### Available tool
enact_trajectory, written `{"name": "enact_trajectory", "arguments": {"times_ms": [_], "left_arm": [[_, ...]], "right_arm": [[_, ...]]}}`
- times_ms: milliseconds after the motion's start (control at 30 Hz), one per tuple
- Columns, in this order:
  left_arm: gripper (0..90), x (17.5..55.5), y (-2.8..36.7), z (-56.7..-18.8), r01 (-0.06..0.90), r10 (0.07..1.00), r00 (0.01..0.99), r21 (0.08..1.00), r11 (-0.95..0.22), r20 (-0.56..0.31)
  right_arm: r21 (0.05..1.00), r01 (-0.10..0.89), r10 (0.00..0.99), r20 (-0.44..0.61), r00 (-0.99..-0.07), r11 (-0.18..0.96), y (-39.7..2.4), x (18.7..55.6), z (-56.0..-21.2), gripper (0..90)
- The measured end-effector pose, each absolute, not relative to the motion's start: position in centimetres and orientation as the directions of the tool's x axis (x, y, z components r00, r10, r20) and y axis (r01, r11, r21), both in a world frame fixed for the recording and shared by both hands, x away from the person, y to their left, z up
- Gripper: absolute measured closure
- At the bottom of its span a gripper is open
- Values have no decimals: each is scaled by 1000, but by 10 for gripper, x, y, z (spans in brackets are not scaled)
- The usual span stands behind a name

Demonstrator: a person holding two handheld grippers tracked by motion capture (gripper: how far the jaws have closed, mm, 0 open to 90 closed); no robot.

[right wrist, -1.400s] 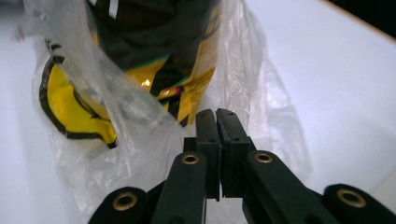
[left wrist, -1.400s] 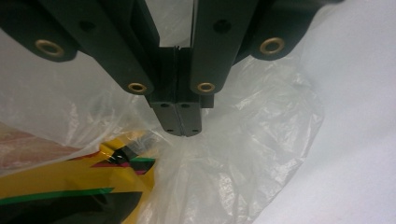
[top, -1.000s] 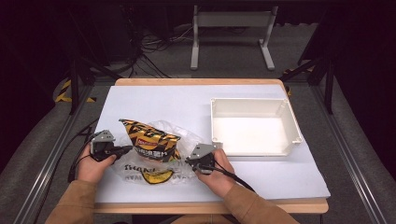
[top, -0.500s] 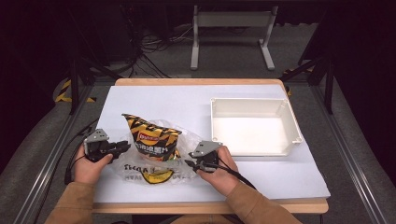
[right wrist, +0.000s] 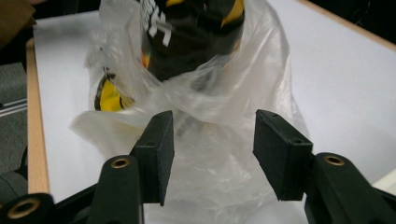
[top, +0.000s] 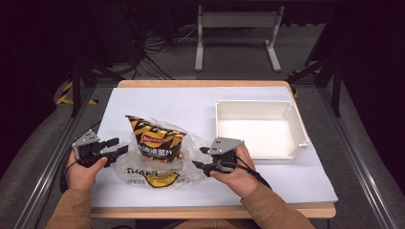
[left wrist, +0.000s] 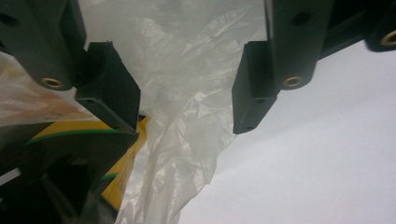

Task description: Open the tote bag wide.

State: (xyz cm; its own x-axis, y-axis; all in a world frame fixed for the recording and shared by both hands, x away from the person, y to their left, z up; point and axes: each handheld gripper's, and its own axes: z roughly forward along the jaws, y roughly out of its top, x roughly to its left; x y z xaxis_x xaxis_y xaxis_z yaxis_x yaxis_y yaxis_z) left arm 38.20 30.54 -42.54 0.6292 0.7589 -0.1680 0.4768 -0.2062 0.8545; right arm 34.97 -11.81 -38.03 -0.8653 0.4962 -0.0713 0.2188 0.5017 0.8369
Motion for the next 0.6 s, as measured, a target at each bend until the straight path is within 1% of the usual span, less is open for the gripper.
{"name": "enact_trajectory", "arguments": {"times_ms": [33, 100, 133, 233, 467, 600], "left_arm": [[391, 380, 306, -422, 467, 766, 621, 862, -195, -164], [366, 378, 307, -420, 468, 772, 614, 864, -186, -166], [363, 375, 309, -416, 459, 770, 616, 870, -179, -167], [354, 371, 313, -412, 445, 769, 615, 882, -156, -174], [311, 365, 322, -404, 461, 808, 561, 879, -124, -180], [308, 363, 324, -404, 464, 811, 554, 878, -114, -187]], "right_arm": [[850, 209, 495, -68, -866, 483, -121, 350, -374, 466], [854, 208, 493, -65, -868, 478, -122, 350, -371, 464], [866, 205, 489, -51, -871, 456, -126, 350, -365, 456], [877, 194, 482, -48, -875, 439, -130, 352, -358, 442], [901, 193, 468, -14, -884, 389, -136, 356, -344, 408], [904, 175, 458, -26, -889, 391, -134, 359, -332, 401]]}}
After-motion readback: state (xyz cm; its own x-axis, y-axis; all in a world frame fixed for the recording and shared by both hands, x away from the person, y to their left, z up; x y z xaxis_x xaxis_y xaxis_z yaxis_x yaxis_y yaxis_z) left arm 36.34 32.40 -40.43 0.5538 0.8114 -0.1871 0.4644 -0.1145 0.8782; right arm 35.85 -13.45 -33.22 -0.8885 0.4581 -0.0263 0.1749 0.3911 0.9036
